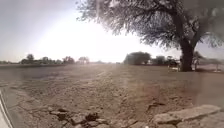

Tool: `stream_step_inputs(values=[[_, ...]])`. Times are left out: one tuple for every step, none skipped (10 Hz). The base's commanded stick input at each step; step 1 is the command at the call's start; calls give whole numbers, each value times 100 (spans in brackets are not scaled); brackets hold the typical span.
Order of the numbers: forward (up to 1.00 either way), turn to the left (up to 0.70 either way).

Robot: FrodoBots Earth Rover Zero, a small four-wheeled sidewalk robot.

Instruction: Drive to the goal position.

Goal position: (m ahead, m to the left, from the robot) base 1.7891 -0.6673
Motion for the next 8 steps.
stream_step_inputs(values=[[61, 0], [70, 0], [70, 0], [70, 0], [70, 0], [70, 0], [70, 0], [70, 0]])
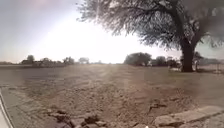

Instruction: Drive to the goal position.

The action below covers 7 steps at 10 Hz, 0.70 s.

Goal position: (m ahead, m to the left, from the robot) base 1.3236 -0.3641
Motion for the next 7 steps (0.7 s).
stream_step_inputs(values=[[70, 0], [70, 0], [70, 0], [70, 0], [70, 0], [70, 0], [70, 0]])
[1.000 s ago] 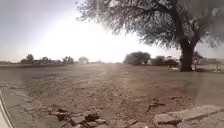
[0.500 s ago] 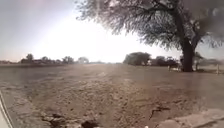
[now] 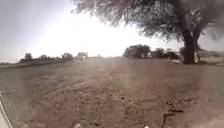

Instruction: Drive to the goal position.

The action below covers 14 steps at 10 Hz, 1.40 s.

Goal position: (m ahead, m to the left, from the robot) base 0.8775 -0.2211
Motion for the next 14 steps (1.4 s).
stream_step_inputs(values=[[70, 0], [70, 0], [70, 0], [70, 0], [70, 0], [70, 0], [70, 0], [70, 0], [70, 0], [70, 0], [70, 0], [70, 0], [70, 0], [70, 0]])
